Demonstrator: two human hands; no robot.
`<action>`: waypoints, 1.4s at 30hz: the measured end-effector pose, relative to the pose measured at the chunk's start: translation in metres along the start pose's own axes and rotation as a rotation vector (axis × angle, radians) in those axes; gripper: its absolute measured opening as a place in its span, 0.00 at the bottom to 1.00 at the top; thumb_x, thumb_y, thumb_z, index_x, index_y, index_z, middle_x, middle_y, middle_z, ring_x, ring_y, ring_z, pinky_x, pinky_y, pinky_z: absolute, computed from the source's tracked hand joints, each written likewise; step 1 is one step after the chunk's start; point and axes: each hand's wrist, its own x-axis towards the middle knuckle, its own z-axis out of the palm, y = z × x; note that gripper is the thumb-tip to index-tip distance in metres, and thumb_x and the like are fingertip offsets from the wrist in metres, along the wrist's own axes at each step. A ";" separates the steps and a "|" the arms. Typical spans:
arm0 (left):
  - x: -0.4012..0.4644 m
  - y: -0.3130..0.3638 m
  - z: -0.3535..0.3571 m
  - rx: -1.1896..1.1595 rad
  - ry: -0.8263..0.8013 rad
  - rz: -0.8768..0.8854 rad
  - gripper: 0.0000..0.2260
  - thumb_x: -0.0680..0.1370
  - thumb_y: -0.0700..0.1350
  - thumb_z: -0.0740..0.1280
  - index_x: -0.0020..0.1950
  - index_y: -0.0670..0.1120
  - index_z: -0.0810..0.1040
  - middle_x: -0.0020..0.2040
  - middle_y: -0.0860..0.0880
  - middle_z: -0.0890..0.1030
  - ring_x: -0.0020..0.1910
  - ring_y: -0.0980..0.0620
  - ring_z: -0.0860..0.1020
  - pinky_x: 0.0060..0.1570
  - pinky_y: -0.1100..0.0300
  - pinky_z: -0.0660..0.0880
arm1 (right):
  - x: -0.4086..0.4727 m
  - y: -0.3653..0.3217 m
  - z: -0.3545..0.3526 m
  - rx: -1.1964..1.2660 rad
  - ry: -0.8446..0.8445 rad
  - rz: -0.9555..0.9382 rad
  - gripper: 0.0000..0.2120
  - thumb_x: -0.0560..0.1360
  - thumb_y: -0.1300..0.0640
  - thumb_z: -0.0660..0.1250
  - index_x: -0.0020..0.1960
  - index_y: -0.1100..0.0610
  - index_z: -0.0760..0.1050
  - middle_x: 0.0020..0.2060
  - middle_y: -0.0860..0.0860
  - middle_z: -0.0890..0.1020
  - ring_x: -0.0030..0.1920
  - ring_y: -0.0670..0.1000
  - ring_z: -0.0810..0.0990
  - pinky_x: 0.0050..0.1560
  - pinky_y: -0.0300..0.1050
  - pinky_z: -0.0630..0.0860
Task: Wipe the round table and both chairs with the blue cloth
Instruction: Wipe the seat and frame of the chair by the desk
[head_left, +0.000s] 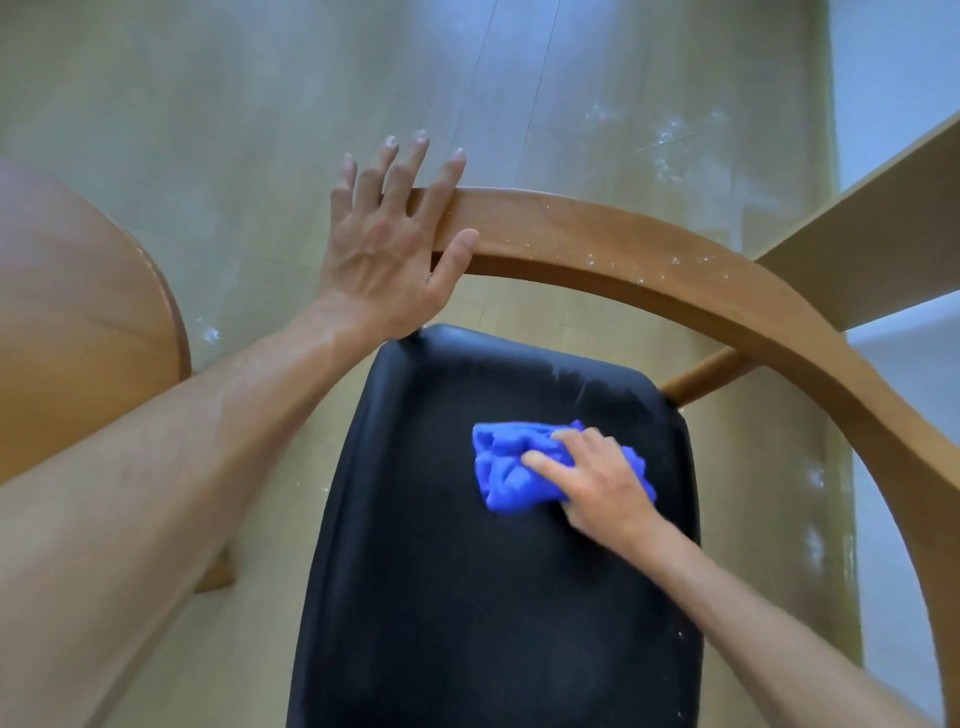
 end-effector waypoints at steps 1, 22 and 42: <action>0.000 0.000 0.000 0.005 0.001 0.000 0.30 0.79 0.61 0.45 0.78 0.48 0.57 0.77 0.41 0.58 0.75 0.38 0.57 0.73 0.38 0.51 | 0.008 0.024 -0.012 -0.014 0.050 0.168 0.23 0.60 0.68 0.72 0.54 0.55 0.82 0.47 0.61 0.80 0.38 0.62 0.76 0.37 0.54 0.76; -0.249 0.048 0.036 -0.121 -0.486 0.141 0.30 0.77 0.60 0.51 0.77 0.51 0.60 0.79 0.43 0.55 0.77 0.38 0.54 0.67 0.31 0.60 | -0.156 -0.118 -0.020 0.057 -0.523 0.064 0.23 0.61 0.39 0.67 0.55 0.43 0.73 0.59 0.53 0.76 0.48 0.55 0.77 0.41 0.48 0.75; -0.297 0.044 0.068 0.008 -0.844 0.084 0.46 0.70 0.70 0.64 0.78 0.60 0.40 0.76 0.50 0.29 0.75 0.43 0.30 0.71 0.33 0.54 | -0.134 0.008 -0.042 0.038 -0.151 0.578 0.26 0.66 0.67 0.65 0.62 0.52 0.72 0.59 0.53 0.71 0.57 0.60 0.72 0.50 0.53 0.72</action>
